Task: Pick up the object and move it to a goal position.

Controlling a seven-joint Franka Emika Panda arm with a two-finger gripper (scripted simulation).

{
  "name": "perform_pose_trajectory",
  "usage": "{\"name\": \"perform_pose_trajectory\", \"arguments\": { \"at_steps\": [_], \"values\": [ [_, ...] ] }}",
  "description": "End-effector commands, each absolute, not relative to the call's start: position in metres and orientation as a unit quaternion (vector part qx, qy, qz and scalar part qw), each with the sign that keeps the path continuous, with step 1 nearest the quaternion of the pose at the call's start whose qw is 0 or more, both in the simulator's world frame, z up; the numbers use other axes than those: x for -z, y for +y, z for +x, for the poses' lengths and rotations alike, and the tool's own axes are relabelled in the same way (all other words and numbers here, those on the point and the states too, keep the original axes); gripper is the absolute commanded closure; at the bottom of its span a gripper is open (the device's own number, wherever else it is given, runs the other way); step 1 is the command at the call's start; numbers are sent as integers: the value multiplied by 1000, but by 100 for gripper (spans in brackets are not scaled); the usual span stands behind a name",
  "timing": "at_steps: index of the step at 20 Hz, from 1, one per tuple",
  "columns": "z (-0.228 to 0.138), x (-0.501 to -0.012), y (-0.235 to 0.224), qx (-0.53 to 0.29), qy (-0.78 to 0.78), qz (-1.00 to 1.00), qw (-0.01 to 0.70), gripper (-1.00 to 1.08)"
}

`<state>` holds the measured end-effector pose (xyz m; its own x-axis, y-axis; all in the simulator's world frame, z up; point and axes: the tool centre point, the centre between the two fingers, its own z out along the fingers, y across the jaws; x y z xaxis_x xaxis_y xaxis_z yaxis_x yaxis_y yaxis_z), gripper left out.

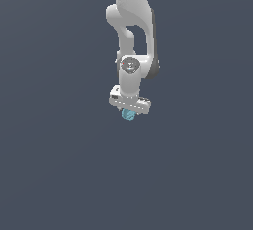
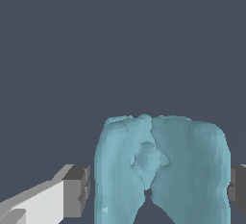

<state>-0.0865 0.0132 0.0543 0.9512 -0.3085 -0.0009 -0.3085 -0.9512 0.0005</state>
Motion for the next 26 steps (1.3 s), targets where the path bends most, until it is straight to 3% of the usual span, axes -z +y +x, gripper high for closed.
{"name": "perform_pose_trajectory", "arguments": {
  "at_steps": [1,6,7,26],
  "values": [
    [-86,-45,13,0,-156,988,0,-92],
    [-86,-39,13,0,-157,988,0,-92],
    [-86,-39,13,0,-157,988,0,108],
    [-89,-58,8,-1,-156,988,0,108]
  ]
}}
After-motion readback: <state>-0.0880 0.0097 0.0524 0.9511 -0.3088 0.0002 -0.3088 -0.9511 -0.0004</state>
